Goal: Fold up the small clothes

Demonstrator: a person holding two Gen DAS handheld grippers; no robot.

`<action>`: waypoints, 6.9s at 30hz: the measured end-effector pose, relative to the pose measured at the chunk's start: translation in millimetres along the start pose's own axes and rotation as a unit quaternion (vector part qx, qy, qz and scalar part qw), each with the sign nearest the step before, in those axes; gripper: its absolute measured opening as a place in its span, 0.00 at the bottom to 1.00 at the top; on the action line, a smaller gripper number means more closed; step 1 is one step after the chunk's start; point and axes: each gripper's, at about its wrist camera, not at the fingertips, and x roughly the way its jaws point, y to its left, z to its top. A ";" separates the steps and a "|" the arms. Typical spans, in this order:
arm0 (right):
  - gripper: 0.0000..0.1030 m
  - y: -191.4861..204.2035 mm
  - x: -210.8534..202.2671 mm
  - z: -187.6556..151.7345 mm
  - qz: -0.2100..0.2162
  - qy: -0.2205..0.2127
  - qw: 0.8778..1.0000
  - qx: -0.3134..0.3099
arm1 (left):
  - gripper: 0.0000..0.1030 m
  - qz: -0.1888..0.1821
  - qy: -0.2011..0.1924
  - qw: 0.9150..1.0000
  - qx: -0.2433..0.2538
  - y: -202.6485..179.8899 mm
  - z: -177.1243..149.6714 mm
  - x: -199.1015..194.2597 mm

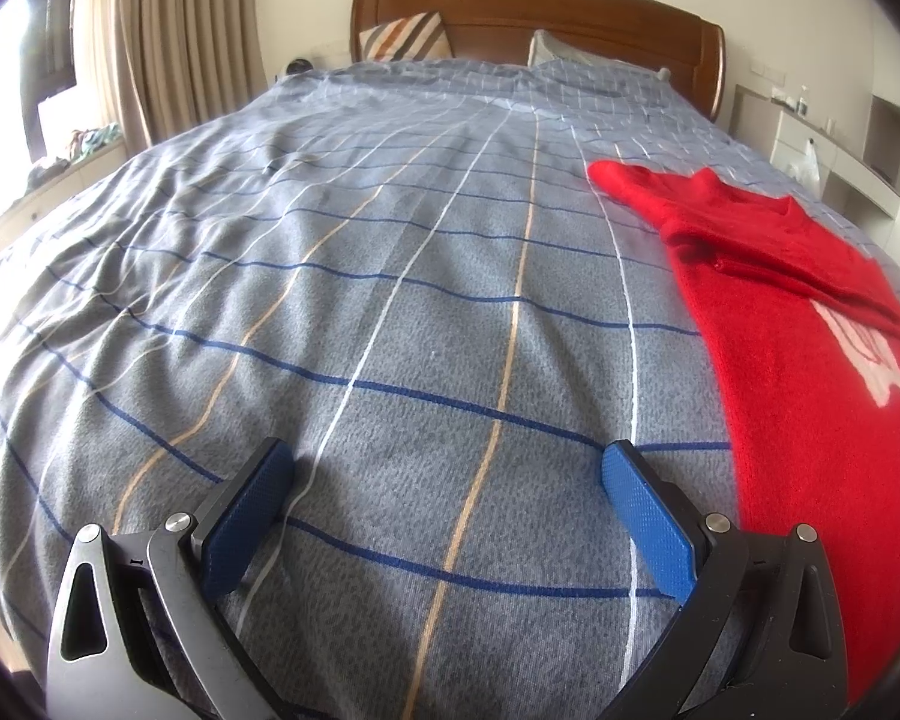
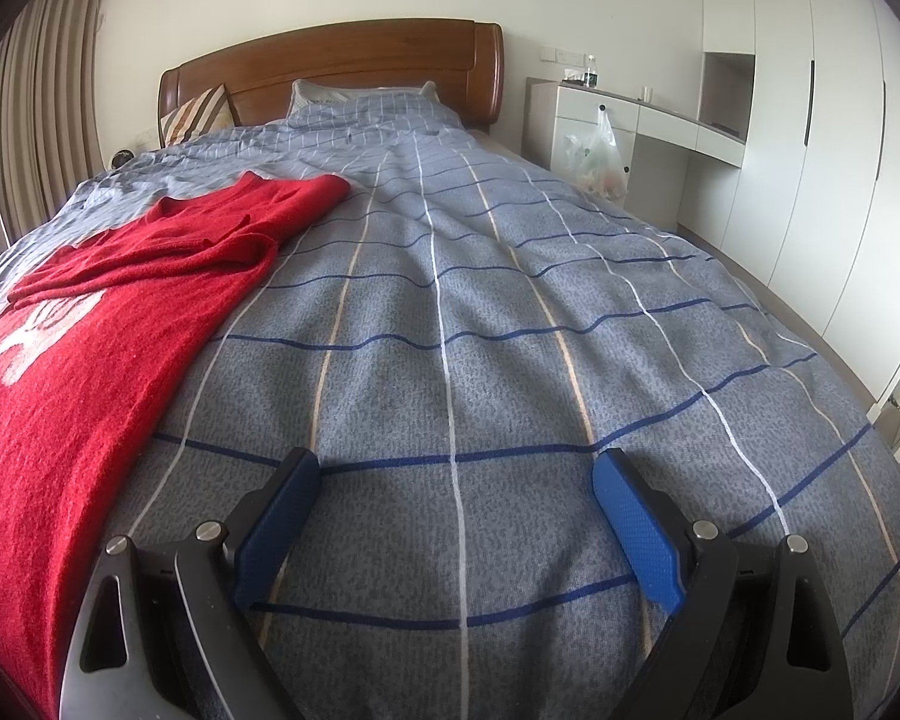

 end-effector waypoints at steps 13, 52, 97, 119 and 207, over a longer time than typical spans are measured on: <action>0.75 45.8 -76.6 -38.4 0.269 0.163 0.949 0.031 | 0.77 -0.148 0.114 0.982 0.032 -47.6 -60.9 -74.7; 0.06 53.4 108.1 189.2 0.297 0.077 0.939 0.156 | 0.02 -0.259 0.119 0.948 -0.144 -94.0 189.0 76.6; 0.58 34.9 31.1 67.5 0.130 0.040 0.991 0.012 | 0.90 -0.021 0.007 0.998 0.058 -68.9 49.6 14.5; 0.65 21.4 45.4 41.6 0.146 0.031 0.988 0.035 | 0.97 -0.037 0.008 0.998 0.042 -62.2 30.6 25.8; 0.10 100.0 123.7 186.1 0.235 0.189 0.947 0.113 | 0.97 -0.091 0.001 0.996 0.024 -42.8 -16.4 -34.6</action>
